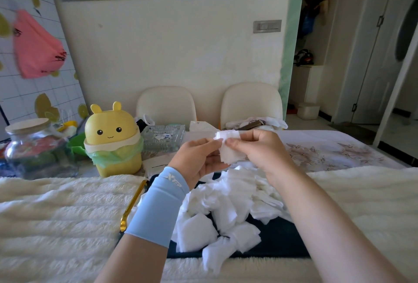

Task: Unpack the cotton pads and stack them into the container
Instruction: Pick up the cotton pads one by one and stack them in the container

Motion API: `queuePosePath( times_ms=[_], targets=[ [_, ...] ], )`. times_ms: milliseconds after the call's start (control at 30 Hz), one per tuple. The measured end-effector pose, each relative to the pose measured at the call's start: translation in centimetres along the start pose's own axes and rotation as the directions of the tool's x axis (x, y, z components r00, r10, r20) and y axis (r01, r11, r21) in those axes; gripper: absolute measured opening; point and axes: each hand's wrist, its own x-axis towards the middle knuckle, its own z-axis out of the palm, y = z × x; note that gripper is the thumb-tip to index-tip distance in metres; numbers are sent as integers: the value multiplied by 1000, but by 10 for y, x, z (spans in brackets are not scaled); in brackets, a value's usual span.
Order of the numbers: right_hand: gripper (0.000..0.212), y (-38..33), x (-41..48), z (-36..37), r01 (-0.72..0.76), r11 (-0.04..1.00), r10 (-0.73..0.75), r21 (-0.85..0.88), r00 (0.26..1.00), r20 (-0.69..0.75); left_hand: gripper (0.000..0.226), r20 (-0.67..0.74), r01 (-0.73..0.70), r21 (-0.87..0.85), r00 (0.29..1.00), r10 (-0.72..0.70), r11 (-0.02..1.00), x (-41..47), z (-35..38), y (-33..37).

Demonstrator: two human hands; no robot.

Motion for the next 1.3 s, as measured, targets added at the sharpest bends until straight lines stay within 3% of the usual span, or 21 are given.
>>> queuePosePath(
  times_ms=[200, 300, 333, 400, 467, 567, 667, 767, 900, 1067, 1300],
  targets=[
    [40, -1, 1, 4, -113, 987, 106, 118, 992, 66, 48, 110, -8, 97, 994, -3, 995, -3, -2, 5],
    [28, 2, 3, 4, -100, 986, 90, 131, 992, 84, 29, 58, -74, 154, 996, 66, 985, -3, -4, 5],
    [26, 2, 3, 2, -73, 994, 67, 87, 995, 73, 25, 14, -77, 150, 997, 76, 986, -2, -6, 5],
    [25, 6, 5, -3, 64, 984, -56, -167, 997, 52, 23, -89, -68, 152, 993, 83, 986, 1, -11, 5],
    [16, 5, 4, -10, 233, 848, -178, -477, 971, 160, 19, -192, -64, 172, 977, 97, 983, 5, -17, 4],
    [19, -1, -4, -16, 339, 633, -45, -696, 914, 403, 16, -227, -66, 187, 968, 108, 980, 8, -21, 3],
    [24, 3, -6, -13, 327, 494, 90, -805, 902, 422, 11, -212, -71, 212, 970, 117, 975, 7, -19, 2],
    [6, 5, -3, -13, 299, 561, 57, -772, 916, 396, 13, -191, -71, 249, 974, 121, 966, 8, -16, 1],
    [7, -6, -3, -25, 290, 688, -3, -666, 918, 396, 9, -230, -71, 303, 962, 145, 950, 8, -17, 3],
    [9, -10, 0, -31, 240, 906, -158, -349, 956, 248, 3, -272, -66, 294, 951, 149, 954, 6, -16, 5],
    [24, -5, 0, -22, 11, 1000, -20, 29, 940, 342, 11, -234, -65, 246, 964, 124, 967, 9, -11, 0]
  ],
)
